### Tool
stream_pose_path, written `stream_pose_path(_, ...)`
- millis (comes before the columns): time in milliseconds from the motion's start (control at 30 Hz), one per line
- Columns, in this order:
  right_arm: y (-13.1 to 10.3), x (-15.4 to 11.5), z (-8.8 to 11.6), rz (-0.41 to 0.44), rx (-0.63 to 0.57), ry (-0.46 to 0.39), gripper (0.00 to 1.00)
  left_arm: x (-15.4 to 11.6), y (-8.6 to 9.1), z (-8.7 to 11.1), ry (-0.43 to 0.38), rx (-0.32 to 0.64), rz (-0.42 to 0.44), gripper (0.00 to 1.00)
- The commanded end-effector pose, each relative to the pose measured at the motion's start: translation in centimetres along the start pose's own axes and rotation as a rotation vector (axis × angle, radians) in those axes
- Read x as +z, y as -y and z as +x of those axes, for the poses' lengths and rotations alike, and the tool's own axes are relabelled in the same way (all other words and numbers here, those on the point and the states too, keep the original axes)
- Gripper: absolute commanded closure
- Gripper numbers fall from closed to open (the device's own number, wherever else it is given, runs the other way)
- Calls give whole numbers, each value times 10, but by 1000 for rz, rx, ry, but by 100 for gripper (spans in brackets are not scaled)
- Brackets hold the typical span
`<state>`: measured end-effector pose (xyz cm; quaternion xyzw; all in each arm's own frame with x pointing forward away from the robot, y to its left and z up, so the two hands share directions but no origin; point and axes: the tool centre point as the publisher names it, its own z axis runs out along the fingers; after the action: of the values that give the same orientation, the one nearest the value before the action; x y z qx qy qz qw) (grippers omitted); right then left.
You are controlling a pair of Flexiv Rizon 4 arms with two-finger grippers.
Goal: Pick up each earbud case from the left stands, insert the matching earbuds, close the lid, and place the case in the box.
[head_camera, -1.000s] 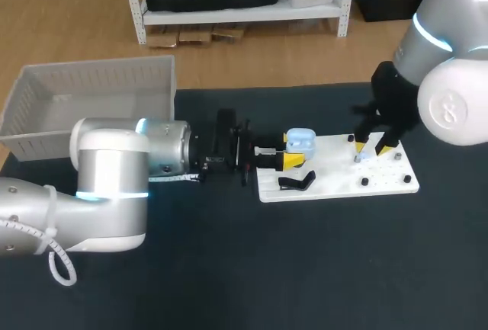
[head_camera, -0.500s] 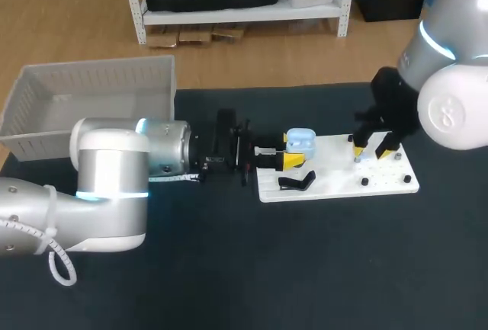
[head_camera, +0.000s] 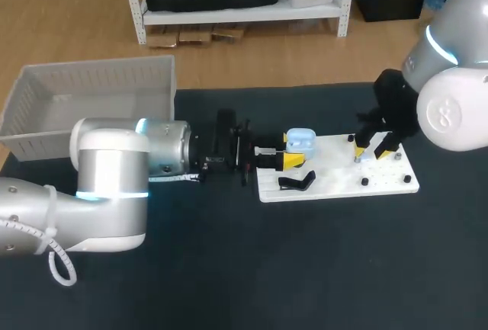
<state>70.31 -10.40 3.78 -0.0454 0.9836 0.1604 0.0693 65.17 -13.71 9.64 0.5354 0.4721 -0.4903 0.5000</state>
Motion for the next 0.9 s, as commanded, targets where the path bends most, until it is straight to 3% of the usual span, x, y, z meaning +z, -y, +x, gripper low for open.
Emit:
stream_pose_path(33,1,2,-2,-6,-2,0,58,0,2,0,2,4,-10,100)
stream_pose_path(533,3,10,-4,-4,8,-17,60,0,2,0,2,4,-10,100)
stream_pose_path(900,1,12,-4,-4,3,-27,69,0,2,0,2,4,-10,100)
